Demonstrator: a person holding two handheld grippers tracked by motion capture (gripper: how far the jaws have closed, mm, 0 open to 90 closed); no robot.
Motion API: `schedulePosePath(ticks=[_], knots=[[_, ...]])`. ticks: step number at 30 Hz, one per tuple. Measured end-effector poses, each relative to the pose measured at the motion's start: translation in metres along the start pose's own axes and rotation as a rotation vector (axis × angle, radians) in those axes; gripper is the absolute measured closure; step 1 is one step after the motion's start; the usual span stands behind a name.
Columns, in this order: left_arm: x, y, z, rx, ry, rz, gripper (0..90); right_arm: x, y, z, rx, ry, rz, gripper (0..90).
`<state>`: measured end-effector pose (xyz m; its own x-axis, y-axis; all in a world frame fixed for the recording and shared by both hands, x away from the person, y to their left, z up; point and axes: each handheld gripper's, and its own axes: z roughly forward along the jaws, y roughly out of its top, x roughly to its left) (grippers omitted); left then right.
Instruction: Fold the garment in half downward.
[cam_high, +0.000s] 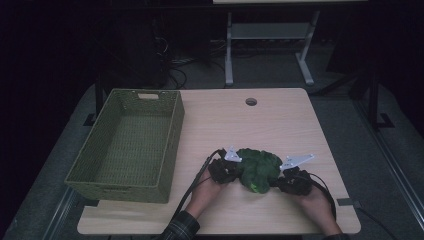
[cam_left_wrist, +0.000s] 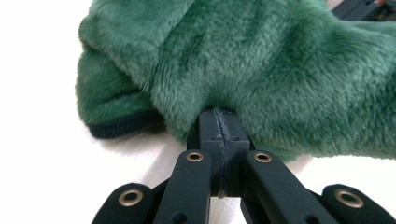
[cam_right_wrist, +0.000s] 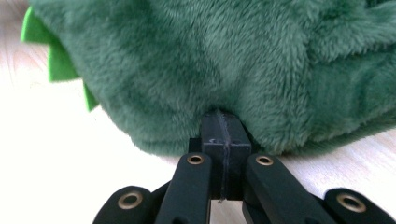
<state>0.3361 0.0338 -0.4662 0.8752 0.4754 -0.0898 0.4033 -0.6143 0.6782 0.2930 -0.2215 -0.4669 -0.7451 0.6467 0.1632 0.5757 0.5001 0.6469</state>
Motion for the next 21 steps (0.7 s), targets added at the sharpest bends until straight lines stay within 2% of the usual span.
schedulePosePath(ticks=[6, 9, 15, 19, 21], knots=[[0.001, -0.001, -0.01, -0.034, -0.025, -0.018, 89.6, -0.003, -0.005, -0.018, -0.05, 0.003, 0.018, 90.0], [0.001, -0.001, -0.017, -0.04, -0.042, -0.014, 89.6, -0.008, -0.008, -0.029, -0.078, -0.018, 0.03, 90.0], [-0.008, -0.007, -0.032, -0.077, -0.065, -0.025, 89.7, -0.027, -0.002, -0.043, -0.137, -0.069, 0.066, 90.0], [-0.018, -0.009, -0.037, -0.088, -0.084, -0.016, 89.6, -0.04, 0.007, -0.046, -0.169, -0.11, 0.076, 90.0], [-0.023, -0.008, -0.037, -0.081, -0.09, 0.003, 89.6, -0.048, 0.013, -0.045, -0.178, -0.127, 0.093, 90.0]])
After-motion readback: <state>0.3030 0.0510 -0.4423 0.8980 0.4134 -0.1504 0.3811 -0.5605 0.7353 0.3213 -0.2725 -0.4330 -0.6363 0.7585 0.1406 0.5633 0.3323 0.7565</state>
